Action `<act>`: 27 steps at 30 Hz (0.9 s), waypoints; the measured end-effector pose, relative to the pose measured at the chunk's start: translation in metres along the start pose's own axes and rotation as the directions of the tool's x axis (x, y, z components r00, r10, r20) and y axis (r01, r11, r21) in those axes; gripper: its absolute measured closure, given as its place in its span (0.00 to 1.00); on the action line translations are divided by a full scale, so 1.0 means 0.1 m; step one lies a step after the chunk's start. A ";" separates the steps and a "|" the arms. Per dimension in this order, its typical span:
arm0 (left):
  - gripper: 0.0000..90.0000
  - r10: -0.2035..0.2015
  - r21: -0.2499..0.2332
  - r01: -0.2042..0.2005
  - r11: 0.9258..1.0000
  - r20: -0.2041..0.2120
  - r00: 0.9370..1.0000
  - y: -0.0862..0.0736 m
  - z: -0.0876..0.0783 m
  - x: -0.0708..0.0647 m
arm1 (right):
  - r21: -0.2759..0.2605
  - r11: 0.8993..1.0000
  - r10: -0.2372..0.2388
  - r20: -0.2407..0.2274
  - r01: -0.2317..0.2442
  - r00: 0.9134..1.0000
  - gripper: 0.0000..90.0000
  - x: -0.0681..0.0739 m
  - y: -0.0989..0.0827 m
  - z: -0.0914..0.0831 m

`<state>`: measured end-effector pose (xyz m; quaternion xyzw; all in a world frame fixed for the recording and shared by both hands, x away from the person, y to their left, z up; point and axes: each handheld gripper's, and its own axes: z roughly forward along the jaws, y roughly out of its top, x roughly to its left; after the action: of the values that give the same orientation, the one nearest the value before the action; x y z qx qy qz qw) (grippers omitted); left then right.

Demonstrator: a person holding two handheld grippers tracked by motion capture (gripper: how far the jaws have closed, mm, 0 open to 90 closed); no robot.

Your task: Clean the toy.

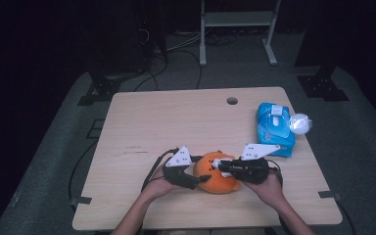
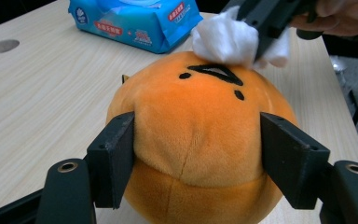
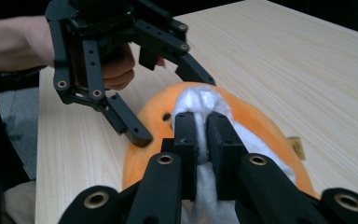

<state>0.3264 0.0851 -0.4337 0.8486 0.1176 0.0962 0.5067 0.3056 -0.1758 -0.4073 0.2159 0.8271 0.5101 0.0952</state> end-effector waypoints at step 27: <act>0.36 -0.156 -0.074 0.153 0.985 -0.027 0.987 -0.01 -0.02 0.10 | 0.014 0.999 0.031 0.061 -0.032 0.998 0.91 -0.15 -0.11 -0.13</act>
<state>0.3348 0.0902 -0.4333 0.8166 0.1878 0.0744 0.5406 0.3110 -0.1972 -0.4124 0.2449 0.8241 0.4987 0.1107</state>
